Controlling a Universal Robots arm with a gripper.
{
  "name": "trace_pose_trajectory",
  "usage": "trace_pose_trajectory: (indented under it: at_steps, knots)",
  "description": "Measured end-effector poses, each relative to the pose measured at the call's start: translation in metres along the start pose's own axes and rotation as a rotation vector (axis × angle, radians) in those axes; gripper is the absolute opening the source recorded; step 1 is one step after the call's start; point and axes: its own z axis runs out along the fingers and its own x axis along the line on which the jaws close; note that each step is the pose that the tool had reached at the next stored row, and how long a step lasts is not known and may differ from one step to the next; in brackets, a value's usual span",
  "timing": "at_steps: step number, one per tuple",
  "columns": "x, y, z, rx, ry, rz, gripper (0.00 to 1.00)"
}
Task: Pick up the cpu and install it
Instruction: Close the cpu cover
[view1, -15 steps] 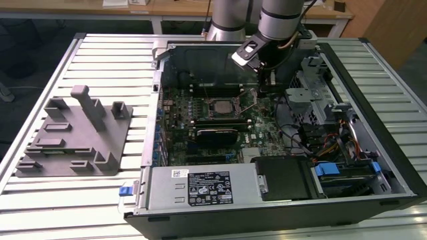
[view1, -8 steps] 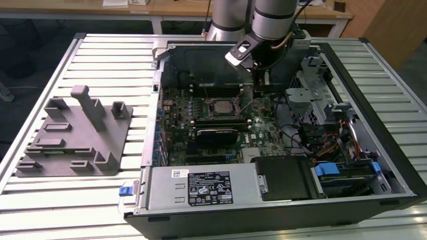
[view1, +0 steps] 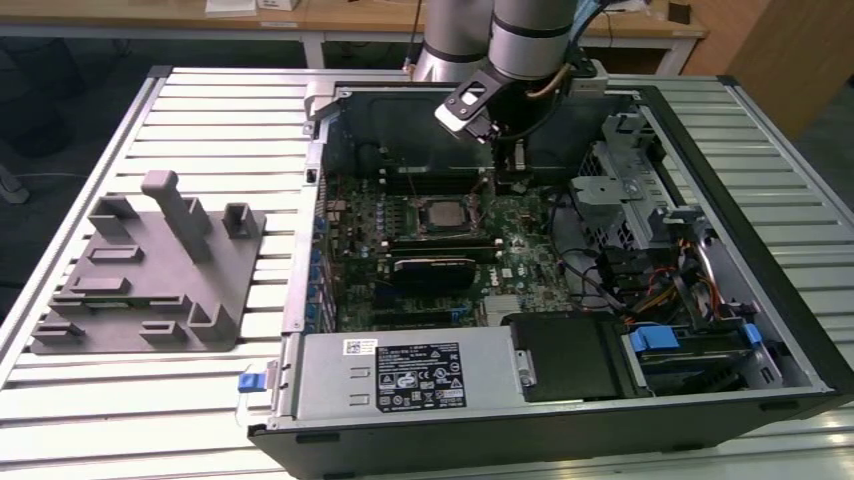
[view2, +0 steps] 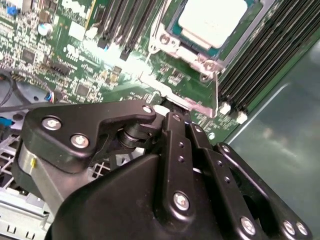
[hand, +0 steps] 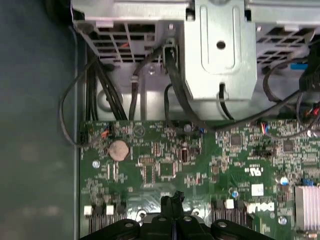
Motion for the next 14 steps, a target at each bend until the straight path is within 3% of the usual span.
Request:
trace_pose_trajectory:
  at_steps: [10,14]
  knots:
    - [-0.0005,-0.0193,-0.0006,0.0001,0.0031,0.0,0.11]
    - [-0.0005,-0.0217,-0.0007,0.0001,0.0031,0.001,0.11]
